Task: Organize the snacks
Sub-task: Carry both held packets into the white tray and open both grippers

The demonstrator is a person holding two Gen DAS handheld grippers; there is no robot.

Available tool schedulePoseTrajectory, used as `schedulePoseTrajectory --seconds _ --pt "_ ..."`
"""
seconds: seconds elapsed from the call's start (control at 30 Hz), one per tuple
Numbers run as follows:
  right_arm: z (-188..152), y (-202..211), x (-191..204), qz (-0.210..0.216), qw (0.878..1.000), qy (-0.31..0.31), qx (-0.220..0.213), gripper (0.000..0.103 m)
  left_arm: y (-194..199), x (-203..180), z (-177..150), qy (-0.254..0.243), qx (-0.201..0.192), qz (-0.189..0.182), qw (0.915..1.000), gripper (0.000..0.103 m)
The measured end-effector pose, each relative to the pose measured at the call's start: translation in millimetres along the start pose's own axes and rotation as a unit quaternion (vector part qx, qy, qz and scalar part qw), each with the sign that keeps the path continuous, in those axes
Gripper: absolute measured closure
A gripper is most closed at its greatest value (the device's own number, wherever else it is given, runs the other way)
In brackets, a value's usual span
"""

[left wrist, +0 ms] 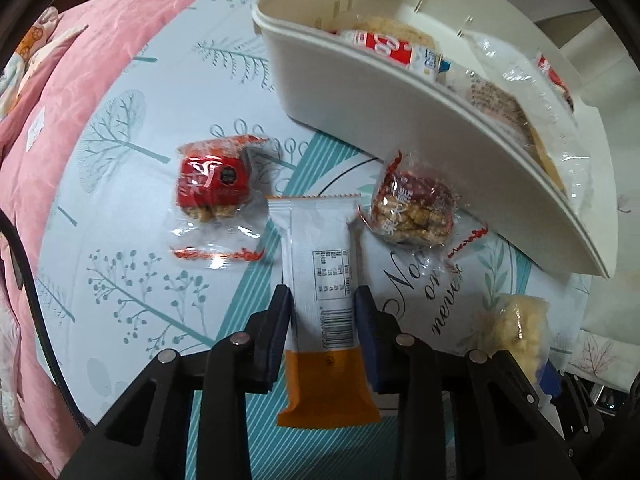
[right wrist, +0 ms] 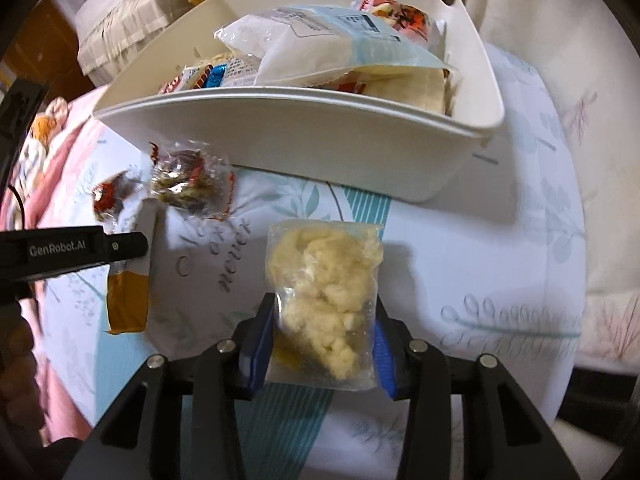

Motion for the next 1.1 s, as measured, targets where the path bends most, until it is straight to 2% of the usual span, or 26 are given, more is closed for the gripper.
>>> schedulePoseTrajectory --seconds 0.2,0.37,0.5,0.8,1.1 --pt "2.5 28.8 9.2 0.016 0.999 -0.014 -0.027 0.060 33.9 8.6 -10.2 -0.016 -0.019 -0.013 0.9996 0.072" --pt "14.2 54.2 7.5 0.019 0.998 -0.023 -0.059 0.060 72.9 7.9 -3.5 -0.044 -0.048 -0.020 0.9977 0.072" --pt "27.8 74.5 7.1 0.018 0.995 -0.031 -0.090 0.060 102.0 3.1 5.0 -0.058 -0.055 -0.027 0.9965 0.072" --pt "70.6 113.5 -2.7 -0.008 0.986 -0.031 -0.162 0.060 144.8 -7.6 62.2 -0.110 -0.087 -0.041 0.9893 0.072" --pt "112.1 123.8 -16.6 -0.038 0.977 -0.050 -0.206 0.060 154.0 -28.1 118.5 -0.159 -0.095 -0.063 0.9806 0.073"
Point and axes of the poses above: each gripper's, at about its wrist camera, not at the fingertips, and y roughly against the way its jaws point, x to its left, z to its top, the point moved 10 cm from there along -y, roughly the way its jaws point, and after that the axes turned 4 degrees about -x, right-handed, at the moved point
